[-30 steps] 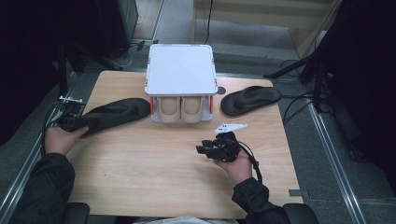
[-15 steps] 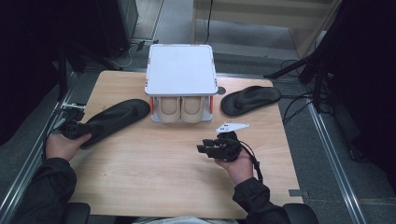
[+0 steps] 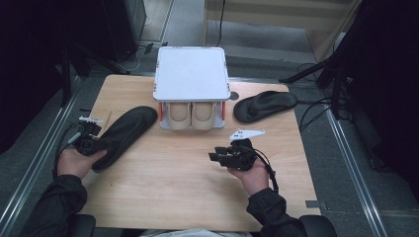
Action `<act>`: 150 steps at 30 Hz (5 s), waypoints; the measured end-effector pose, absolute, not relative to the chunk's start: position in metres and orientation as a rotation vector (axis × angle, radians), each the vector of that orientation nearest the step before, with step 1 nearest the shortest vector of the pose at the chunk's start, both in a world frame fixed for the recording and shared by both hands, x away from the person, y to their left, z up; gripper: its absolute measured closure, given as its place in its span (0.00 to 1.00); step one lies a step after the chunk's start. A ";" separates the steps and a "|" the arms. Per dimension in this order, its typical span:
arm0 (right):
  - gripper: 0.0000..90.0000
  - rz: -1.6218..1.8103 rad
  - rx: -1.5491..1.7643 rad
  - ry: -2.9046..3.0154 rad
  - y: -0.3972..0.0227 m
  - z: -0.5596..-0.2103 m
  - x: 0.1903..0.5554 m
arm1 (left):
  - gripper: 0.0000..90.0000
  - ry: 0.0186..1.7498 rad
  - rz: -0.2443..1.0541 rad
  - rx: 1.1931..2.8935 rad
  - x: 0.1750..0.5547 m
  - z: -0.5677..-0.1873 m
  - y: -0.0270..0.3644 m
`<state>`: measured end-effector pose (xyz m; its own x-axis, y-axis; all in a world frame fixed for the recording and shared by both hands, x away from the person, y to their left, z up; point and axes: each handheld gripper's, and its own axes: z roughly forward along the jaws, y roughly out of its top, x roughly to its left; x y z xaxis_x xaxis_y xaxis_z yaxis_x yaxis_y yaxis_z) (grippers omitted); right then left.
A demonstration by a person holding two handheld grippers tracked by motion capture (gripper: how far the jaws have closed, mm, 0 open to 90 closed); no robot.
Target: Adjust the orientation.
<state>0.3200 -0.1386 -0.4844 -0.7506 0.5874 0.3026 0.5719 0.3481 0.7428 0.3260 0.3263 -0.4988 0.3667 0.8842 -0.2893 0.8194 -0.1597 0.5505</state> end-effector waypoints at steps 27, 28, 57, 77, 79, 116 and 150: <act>0.68 1.411 1.104 2.562 -0.140 -0.483 0.320 | 0.77 1.418 0.095 1.940 0.327 -0.487 0.304; 0.68 1.415 1.104 2.559 -0.140 -0.484 0.320 | 0.74 1.420 0.093 1.940 0.327 -0.486 0.305; 0.67 1.417 1.141 2.551 -0.147 -0.484 0.321 | 0.51 1.442 0.127 1.937 0.380 -0.483 0.332; 0.67 1.412 1.163 2.526 -0.151 -0.485 0.319 | 0.73 1.452 0.090 2.009 0.392 -0.503 0.324; 0.67 1.414 1.165 2.523 -0.153 -0.484 0.319 | 0.74 1.459 0.079 2.002 0.392 -0.502 0.325; 0.67 1.461 1.131 2.470 -0.160 -0.470 0.334 | 0.77 1.411 0.016 1.933 0.298 -0.460 0.257; 0.67 1.438 1.120 2.475 -0.159 -0.469 0.337 | 0.76 1.403 -0.078 1.990 0.296 -0.506 0.188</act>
